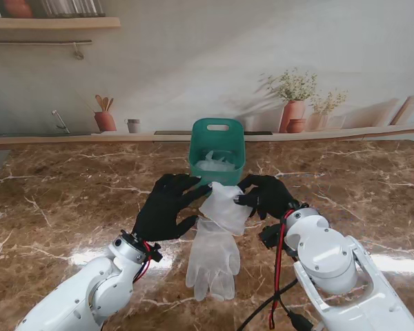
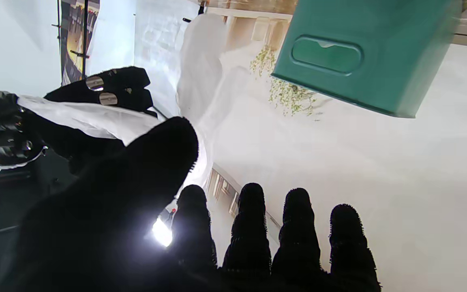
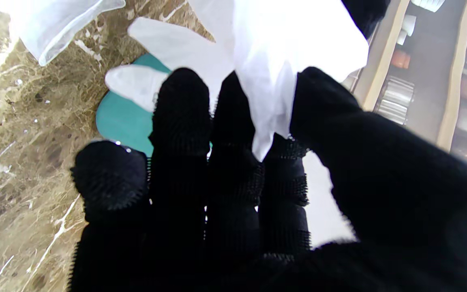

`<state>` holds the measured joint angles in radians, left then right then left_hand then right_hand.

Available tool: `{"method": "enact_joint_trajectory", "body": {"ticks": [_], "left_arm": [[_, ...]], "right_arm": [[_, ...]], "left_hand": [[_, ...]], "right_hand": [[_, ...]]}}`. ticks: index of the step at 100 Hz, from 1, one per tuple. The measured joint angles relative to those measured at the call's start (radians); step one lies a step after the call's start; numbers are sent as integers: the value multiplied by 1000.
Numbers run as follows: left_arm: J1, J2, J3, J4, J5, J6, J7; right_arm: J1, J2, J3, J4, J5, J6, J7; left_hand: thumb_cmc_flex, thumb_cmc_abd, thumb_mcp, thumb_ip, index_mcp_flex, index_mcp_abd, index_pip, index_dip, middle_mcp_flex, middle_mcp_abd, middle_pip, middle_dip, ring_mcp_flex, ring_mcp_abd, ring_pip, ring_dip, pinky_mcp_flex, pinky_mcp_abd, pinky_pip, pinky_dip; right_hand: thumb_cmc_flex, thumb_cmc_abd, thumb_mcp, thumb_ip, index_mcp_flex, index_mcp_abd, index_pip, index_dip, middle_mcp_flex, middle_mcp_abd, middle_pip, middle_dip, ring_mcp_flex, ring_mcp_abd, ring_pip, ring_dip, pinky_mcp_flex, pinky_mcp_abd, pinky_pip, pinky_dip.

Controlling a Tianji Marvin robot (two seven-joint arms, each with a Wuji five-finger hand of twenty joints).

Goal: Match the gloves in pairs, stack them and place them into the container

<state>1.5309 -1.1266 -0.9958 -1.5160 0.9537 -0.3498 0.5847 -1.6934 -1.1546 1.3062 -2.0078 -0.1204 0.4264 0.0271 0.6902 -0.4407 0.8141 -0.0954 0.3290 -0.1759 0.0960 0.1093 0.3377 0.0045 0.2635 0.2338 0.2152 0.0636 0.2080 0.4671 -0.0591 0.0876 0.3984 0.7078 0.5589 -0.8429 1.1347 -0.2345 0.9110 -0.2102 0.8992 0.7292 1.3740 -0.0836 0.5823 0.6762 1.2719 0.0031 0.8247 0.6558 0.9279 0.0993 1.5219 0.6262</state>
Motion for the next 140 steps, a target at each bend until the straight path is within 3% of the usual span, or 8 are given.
{"method": "enact_joint_trajectory", "body": {"ticks": [54, 72, 81, 98, 108, 117, 131, 140], "left_arm": [[-26, -20, 27, 22, 10, -79, 114], [-17, -29, 17, 12, -1, -99, 125], [-12, -29, 10, 6, 4, -122, 126], [-9, -24, 4, -6, 15, -134, 107], [-9, -19, 4, -12, 27, -129, 98], [-8, -18, -3, -18, 26, -129, 78], [-2, -13, -18, -30, 29, -128, 49], [2, -8, -24, -39, 36, -128, 44]], "right_arm": [[-3, 12, -7, 2, 59, 5, 68], [7, 16, -18, 12, 62, 32, 75], [14, 15, -23, 21, 61, 45, 71], [18, 15, -26, 30, 66, 55, 76], [18, 16, -29, 33, 73, 55, 81], [15, 15, -29, 33, 82, 53, 77], [6, 13, -16, 28, 92, 53, 78], [2, 15, -10, 19, 89, 54, 87]], "left_hand": [[-17, -27, -34, 0, -47, -6, 393, 199, 0, -45, 60, 42, 0, 0, 47, 65, 0, -5, 12, 25], [-2, -27, -43, 0, -83, -32, 409, 214, 0, -50, 62, 52, 0, 0, 47, 74, -1, -15, -3, 36], [-2, -27, -45, 0, 53, -60, 442, 223, -1, -51, 62, 52, 0, -1, 48, 74, -10, -19, -26, 37], [153, 25, -356, -40, 383, -74, 661, 226, -1, -61, 62, 52, -11, -18, 49, 74, -13, -34, -94, 101], [154, 45, -370, -37, 408, -75, 703, 207, -1, -63, 62, 52, -30, -27, 54, 74, -13, -36, -98, 119], [154, 55, -371, -37, 324, -75, 643, 203, -1, -64, 62, 52, -34, -29, 51, 74, -13, -37, -98, 126], [152, 96, -140, -22, 274, -70, 445, 208, -1, -64, 62, 52, -34, -30, 51, 75, -13, -38, -98, 128], [176, 95, -210, -31, 314, -69, 499, 209, -1, -64, 62, 52, -34, -31, 51, 75, -13, -38, -98, 128]], "right_hand": [[1, 5, 0, 0, 0, 12, 11, -23, 11, 0, 16, -1, 0, 0, 37, 10, 11, 0, 14, -1], [1, 12, -1, 0, -1, 23, 12, -24, 11, 0, 31, -1, 0, 0, 49, 10, 12, 0, 25, -1], [1, 13, -1, 0, -1, 24, 12, -26, 11, 0, 37, -1, 0, 0, 60, 10, 21, 0, 25, -1], [1, 17, -1, 0, -2, 25, 12, -29, 11, 0, 38, -1, 0, 0, 61, 10, 22, 0, 25, -2], [1, 17, -1, 0, -2, 25, 12, -38, 11, 0, 42, -2, 0, 0, 66, 10, 23, 0, 25, -2], [1, 17, -1, 0, -2, 25, 12, -38, 11, 0, 50, -3, 0, 0, 72, 10, 25, 0, 25, -12], [1, 21, -1, 0, -3, 26, 12, -38, 11, 0, 51, -12, 0, 0, 73, 10, 26, 0, 25, -13], [1, 21, -1, 0, -3, 27, 12, -38, 11, 0, 53, -13, 0, 0, 74, 10, 26, 0, 26, -13]]}}
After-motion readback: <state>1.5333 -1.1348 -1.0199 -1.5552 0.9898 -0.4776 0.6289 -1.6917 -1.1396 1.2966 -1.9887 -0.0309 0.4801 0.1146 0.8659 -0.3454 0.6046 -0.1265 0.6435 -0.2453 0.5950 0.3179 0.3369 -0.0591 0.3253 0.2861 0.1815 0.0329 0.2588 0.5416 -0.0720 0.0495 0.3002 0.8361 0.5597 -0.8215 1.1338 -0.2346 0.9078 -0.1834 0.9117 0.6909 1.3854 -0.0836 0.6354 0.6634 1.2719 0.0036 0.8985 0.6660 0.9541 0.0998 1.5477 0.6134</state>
